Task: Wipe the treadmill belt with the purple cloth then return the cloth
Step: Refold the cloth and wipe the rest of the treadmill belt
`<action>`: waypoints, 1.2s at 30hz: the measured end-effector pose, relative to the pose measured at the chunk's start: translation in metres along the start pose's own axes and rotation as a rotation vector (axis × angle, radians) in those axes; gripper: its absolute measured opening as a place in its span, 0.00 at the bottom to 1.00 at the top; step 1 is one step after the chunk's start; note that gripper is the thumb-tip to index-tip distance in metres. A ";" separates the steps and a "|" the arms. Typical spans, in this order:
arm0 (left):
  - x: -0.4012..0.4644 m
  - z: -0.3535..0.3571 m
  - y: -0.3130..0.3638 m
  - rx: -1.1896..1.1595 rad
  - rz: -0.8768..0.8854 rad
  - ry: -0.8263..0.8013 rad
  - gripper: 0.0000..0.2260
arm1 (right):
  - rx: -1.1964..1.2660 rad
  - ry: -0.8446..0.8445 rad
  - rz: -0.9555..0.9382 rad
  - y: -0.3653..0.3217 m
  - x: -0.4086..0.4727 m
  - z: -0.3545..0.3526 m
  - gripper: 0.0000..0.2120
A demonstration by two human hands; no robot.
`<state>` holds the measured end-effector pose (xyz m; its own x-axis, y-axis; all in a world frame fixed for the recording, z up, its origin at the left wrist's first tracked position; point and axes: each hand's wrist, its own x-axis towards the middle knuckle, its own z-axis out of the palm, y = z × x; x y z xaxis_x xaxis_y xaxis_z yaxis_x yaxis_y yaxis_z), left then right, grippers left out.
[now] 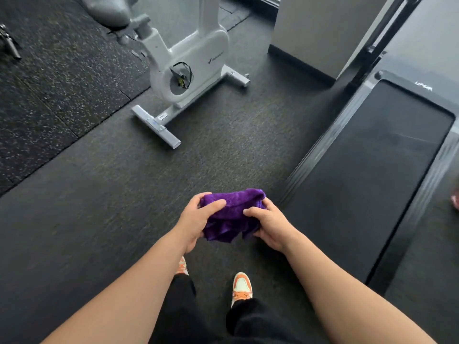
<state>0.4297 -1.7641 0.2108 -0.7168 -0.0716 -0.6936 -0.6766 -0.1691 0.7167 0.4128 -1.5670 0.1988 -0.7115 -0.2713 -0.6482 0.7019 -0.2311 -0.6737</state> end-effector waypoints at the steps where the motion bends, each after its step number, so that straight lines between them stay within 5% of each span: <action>1: 0.012 -0.003 0.009 0.003 -0.009 -0.009 0.22 | 0.027 0.024 -0.008 -0.003 0.009 0.005 0.18; 17: 0.196 -0.026 0.132 0.409 -0.059 -0.389 0.23 | 0.463 0.577 -0.080 -0.043 0.129 0.079 0.10; 20: 0.217 -0.008 0.142 0.486 -0.082 -0.449 0.22 | 0.552 0.681 -0.111 -0.045 0.142 0.073 0.15; 25: 0.248 0.041 0.155 0.608 -0.128 -0.512 0.40 | 0.762 0.865 -0.132 -0.057 0.163 0.044 0.12; 30: 0.284 0.102 0.168 0.721 -0.156 -0.589 0.19 | 0.914 1.016 -0.113 -0.085 0.197 0.003 0.12; 36: 0.333 0.185 0.197 0.804 -0.130 -0.596 0.21 | 0.985 1.091 -0.076 -0.129 0.240 -0.048 0.24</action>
<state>0.0268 -1.6395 0.1346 -0.4481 0.4402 -0.7781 -0.5113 0.5878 0.6270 0.1504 -1.5572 0.1132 -0.1046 0.4902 -0.8653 0.0829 -0.8628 -0.4988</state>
